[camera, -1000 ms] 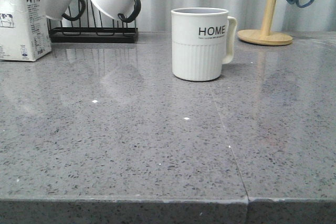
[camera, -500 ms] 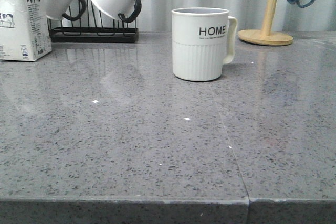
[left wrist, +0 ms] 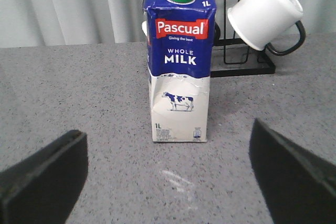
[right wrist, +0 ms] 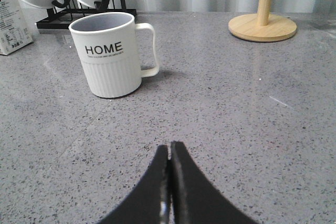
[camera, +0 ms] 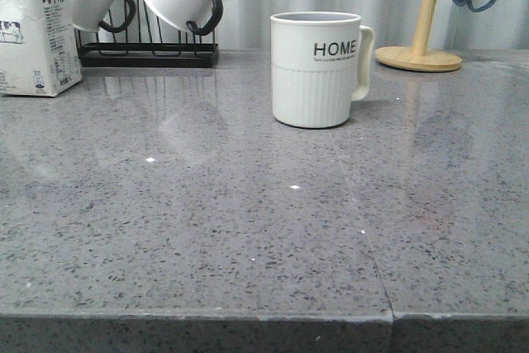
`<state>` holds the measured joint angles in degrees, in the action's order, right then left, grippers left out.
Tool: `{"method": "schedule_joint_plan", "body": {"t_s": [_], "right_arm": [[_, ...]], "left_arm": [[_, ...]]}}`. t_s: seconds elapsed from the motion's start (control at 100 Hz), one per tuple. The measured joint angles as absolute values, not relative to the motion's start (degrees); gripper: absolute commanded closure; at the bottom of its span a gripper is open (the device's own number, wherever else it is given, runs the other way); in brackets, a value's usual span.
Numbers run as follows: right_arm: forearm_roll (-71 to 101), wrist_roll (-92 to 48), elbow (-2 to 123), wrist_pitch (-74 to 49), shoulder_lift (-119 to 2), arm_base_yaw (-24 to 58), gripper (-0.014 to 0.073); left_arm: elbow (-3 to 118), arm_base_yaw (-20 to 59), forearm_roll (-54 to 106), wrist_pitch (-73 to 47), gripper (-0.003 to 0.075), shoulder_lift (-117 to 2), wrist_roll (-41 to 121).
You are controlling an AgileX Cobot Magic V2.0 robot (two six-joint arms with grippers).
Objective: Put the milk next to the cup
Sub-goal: 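Reach the left gripper to the Pascual milk carton and close around it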
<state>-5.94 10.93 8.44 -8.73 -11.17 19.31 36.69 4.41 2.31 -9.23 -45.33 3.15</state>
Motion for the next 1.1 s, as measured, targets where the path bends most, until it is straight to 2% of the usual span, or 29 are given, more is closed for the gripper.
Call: {"method": "schedule_joint_plan", "body": {"t_s": [0.35, 0.6, 1.1], "right_arm": [[-5.94, 10.93, 8.44, -8.73, -11.17, 19.31, 0.066], [-5.94, 10.93, 8.44, -8.73, -11.17, 19.31, 0.066], [-5.94, 10.93, 8.44, -8.83, -11.17, 19.31, 0.066]], "left_arm": [[37.38, 4.41, 2.31, 12.57, 0.0081, -62.86, 3.15], [41.62, 7.01, 2.31, 14.77, 0.0081, -71.3, 3.15], [53.13, 7.09, 2.55, 15.95, 0.0081, -84.22, 2.9]]}}
